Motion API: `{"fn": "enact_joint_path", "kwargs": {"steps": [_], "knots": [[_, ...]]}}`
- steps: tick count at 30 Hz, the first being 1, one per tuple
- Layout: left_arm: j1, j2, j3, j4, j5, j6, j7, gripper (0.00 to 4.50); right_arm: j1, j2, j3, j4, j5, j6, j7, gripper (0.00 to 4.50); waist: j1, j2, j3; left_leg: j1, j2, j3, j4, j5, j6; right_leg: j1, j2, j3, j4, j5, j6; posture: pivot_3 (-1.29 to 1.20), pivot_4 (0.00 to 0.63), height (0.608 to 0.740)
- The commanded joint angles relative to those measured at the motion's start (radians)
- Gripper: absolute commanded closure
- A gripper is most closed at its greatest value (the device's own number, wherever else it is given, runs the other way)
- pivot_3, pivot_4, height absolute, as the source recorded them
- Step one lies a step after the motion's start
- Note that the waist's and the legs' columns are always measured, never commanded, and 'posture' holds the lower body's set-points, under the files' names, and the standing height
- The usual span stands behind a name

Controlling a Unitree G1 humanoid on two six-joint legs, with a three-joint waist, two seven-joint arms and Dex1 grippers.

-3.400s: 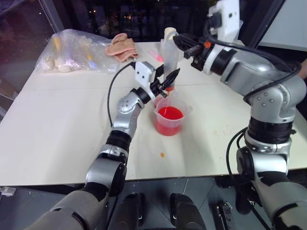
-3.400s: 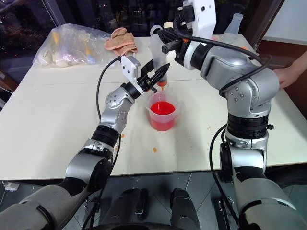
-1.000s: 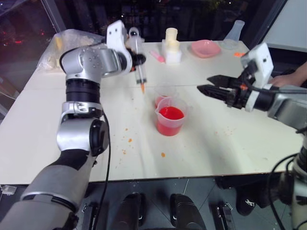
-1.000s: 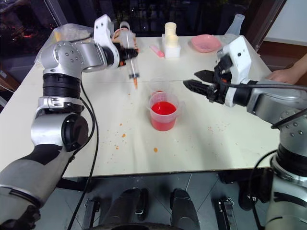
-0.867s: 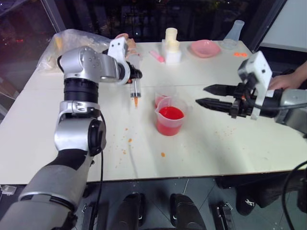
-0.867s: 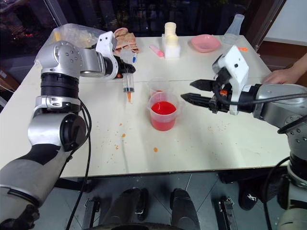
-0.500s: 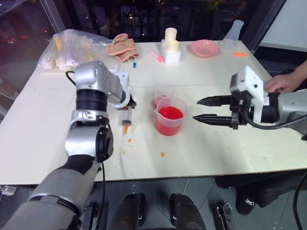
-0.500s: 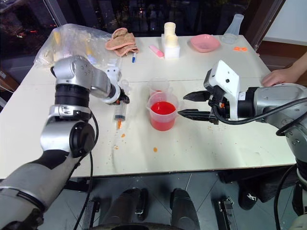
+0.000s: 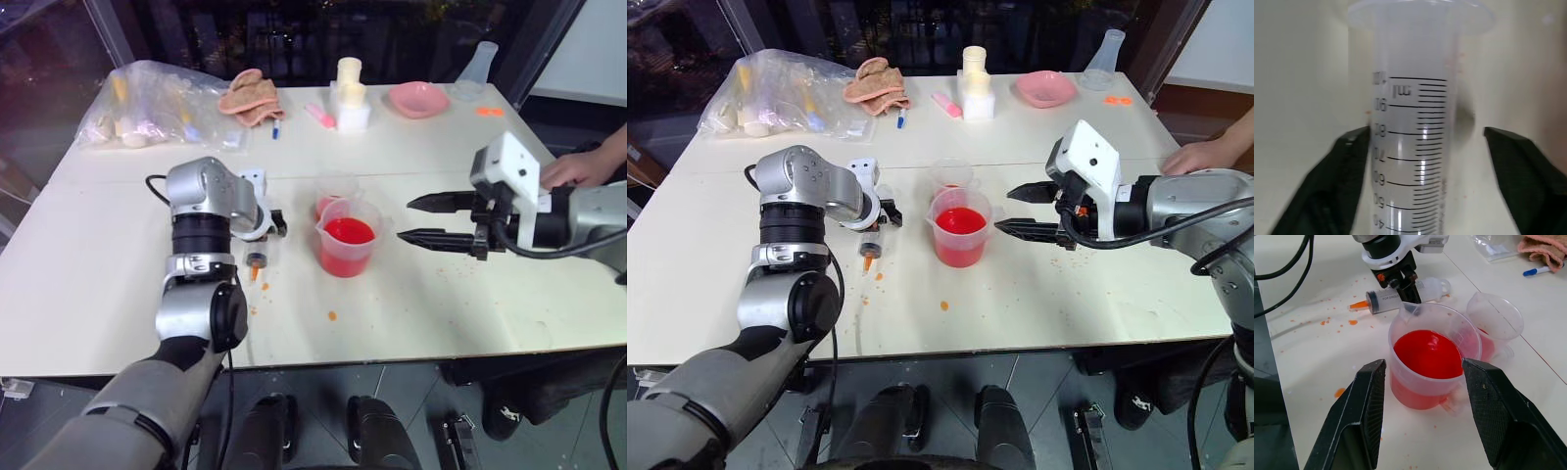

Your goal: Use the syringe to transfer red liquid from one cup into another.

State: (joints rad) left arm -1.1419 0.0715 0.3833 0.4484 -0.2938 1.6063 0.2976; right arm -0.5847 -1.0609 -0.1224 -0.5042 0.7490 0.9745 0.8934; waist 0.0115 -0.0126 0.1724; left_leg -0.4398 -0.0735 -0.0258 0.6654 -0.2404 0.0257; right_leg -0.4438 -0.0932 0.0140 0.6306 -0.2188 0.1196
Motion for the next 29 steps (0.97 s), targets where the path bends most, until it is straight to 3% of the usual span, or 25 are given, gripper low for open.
{"fn": "enact_joint_path", "kwargs": {"steps": [1,8,16,20,29], "knots": [[0.059,-0.021,0.03,-0.16,-0.079,0.008,-0.029,0.03,-0.005,-0.003,-0.011,-0.006,-0.012,-0.022,-0.004,1.95,0.001,0.0,0.0,0.0,0.0,0.0,0.0,0.0,0.0,0.0,0.0,0.0,0.0,0.0,0.0,0.0,0.15,0.74],[0.163,0.007,0.038,-0.431,-0.234,0.008,-0.084,0.03,-0.019,0.015,0.018,0.029,-0.045,-0.062,0.008,1.95,0.004,0.0,0.0,0.0,0.0,0.0,0.0,0.001,-0.001,0.0,0.0,0.0,0.0,0.0,0.0,0.0,0.15,0.74],[0.325,0.118,0.016,-0.745,-0.415,0.008,-0.225,0.03,-0.035,0.032,0.054,0.074,-0.082,-0.114,0.033,1.95,0.001,0.0,0.0,0.0,0.0,0.0,0.0,0.003,-0.004,0.0,0.0,0.0,0.0,0.0,0.0,0.0,0.15,0.74],[0.45,0.245,-0.03,-0.885,-0.537,0.008,-0.298,0.03,-0.032,0.03,0.058,0.086,-0.088,-0.129,0.058,1.95,-0.001,0.0,0.0,0.0,0.0,0.0,0.0,0.003,-0.004,0.0,0.0,0.0,0.0,0.0,-0.001,0.0,0.15,0.74],[0.592,0.443,-0.007,-1.0,-0.597,0.008,-0.424,0.03,-0.039,0.053,0.057,0.102,-0.08,-0.127,0.078,1.95,0.001,0.0,0.0,0.002,0.0,0.0,0.0,0.002,0.0,0.002,0.0,0.0,-0.001,0.0,-0.001,0.0,0.15,0.74]]}}
